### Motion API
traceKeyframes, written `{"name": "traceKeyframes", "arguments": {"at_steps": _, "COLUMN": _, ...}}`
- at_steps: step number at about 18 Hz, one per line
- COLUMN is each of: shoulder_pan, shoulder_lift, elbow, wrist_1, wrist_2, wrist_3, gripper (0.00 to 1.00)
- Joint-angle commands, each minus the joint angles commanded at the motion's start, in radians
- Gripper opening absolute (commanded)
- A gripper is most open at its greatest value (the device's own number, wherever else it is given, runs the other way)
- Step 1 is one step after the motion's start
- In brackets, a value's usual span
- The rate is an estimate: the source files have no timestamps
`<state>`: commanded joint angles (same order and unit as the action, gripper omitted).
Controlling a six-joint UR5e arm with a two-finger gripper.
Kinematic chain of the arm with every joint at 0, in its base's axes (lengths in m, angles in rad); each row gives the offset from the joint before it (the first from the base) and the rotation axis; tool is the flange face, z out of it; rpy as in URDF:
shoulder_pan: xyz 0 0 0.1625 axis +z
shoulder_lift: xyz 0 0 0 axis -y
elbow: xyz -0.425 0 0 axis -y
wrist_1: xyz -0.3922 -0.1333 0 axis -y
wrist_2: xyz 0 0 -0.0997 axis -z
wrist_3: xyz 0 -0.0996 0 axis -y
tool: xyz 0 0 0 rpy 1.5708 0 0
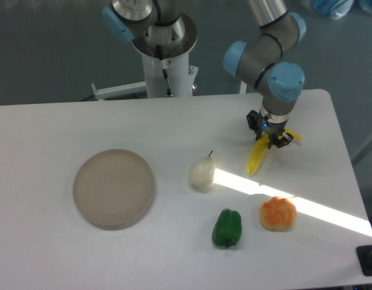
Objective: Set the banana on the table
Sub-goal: 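Lower the held banana down onto the table surface, then open the gripper to release the banana on the table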
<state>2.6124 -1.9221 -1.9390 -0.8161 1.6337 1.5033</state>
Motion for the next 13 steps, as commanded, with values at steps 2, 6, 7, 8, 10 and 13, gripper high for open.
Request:
{"name": "traceKeyframes", "arguments": {"at_steps": 2, "shoulder_pan": 0.0, "shoulder_lift": 0.002, "elbow": 0.026, "wrist_1": 0.0, "wrist_2": 0.0, "wrist_3": 0.001, "gripper": 1.0}}
{"name": "traceKeyframes", "arguments": {"at_steps": 6, "shoulder_pan": 0.002, "shoulder_lift": 0.037, "elbow": 0.089, "wrist_1": -0.005, "wrist_2": -0.005, "wrist_3": 0.0, "gripper": 1.0}}
{"name": "traceKeyframes", "arguments": {"at_steps": 7, "shoulder_pan": 0.002, "shoulder_lift": 0.043, "elbow": 0.104, "wrist_1": -0.008, "wrist_2": -0.005, "wrist_3": 0.001, "gripper": 1.0}}
{"name": "traceKeyframes", "arguments": {"at_steps": 8, "shoulder_pan": 0.002, "shoulder_lift": 0.043, "elbow": 0.106, "wrist_1": -0.005, "wrist_2": -0.003, "wrist_3": 0.002, "gripper": 1.0}}
{"name": "traceKeyframes", "arguments": {"at_steps": 10, "shoulder_pan": 0.002, "shoulder_lift": 0.048, "elbow": 0.117, "wrist_1": -0.003, "wrist_2": -0.006, "wrist_3": 0.0, "gripper": 1.0}}
{"name": "traceKeyframes", "arguments": {"at_steps": 13, "shoulder_pan": -0.008, "shoulder_lift": 0.052, "elbow": 0.144, "wrist_1": -0.003, "wrist_2": -0.034, "wrist_3": -0.008, "gripper": 1.0}}
